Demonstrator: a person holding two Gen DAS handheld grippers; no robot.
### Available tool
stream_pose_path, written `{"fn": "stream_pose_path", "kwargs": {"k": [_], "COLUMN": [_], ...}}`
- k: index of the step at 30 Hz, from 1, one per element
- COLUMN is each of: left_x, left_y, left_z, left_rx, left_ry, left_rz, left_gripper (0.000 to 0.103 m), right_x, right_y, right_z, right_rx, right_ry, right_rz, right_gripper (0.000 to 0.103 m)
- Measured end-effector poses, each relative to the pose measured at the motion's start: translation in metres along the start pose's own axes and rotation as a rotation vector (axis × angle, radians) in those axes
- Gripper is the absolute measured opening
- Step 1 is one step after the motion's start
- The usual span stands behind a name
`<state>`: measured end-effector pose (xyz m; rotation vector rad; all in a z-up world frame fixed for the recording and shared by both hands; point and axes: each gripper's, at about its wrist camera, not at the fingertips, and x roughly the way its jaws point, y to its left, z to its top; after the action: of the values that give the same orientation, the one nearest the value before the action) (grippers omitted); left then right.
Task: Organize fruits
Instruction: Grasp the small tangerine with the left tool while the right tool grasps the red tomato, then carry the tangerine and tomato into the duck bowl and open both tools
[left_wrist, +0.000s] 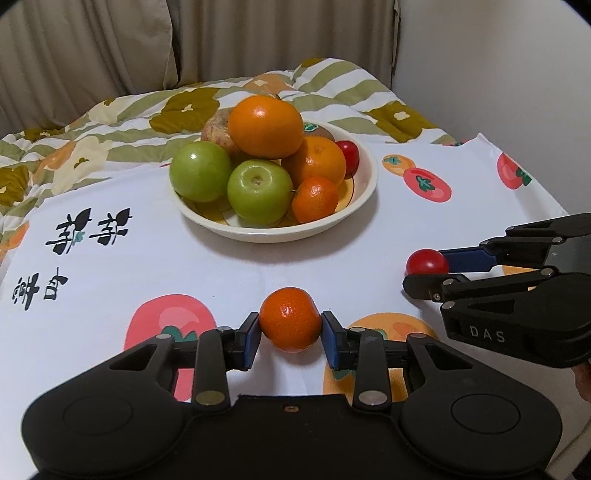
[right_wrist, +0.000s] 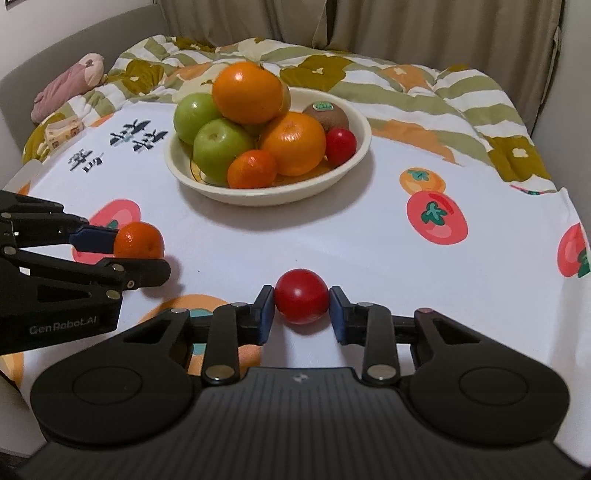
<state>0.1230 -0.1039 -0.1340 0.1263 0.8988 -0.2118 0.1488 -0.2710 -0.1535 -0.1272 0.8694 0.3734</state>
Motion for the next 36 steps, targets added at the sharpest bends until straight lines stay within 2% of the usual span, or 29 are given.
{"fn": "stream_pose_path", "kwargs": {"k": [17, 22, 29, 36], "left_x": [-0.071, -0.085, -0.096, -0.083], "left_y": [0.008, 0.013, 0.025, 0.033], "left_z": [0.016, 0.025, 0.047, 0.07], "left_rx": [0.054, 0.047, 0.027, 0.001], "left_ry": [-0.109, -0.133, -0.179, -0.192], "left_rz": [-0.042, -0.029, 0.011, 0.048], "left_gripper": [0.038, 0.038, 0.038, 0.038], "right_x": [-0.064, -0.081, -0.091, -0.082], "right_y": [0.029, 0.036, 0.037, 0.025], "right_z": [0.021, 0.033, 0.057, 0.081], "right_rx": [0.061, 0.064, 0.035, 0.005], "right_ry": [-0.084, -0.115, -0.151, -0.163], "right_rz": [-0.059, -0.059, -0.046, -0.038], "right_gripper": [0.047, 0.047, 0.047, 0.047]}}
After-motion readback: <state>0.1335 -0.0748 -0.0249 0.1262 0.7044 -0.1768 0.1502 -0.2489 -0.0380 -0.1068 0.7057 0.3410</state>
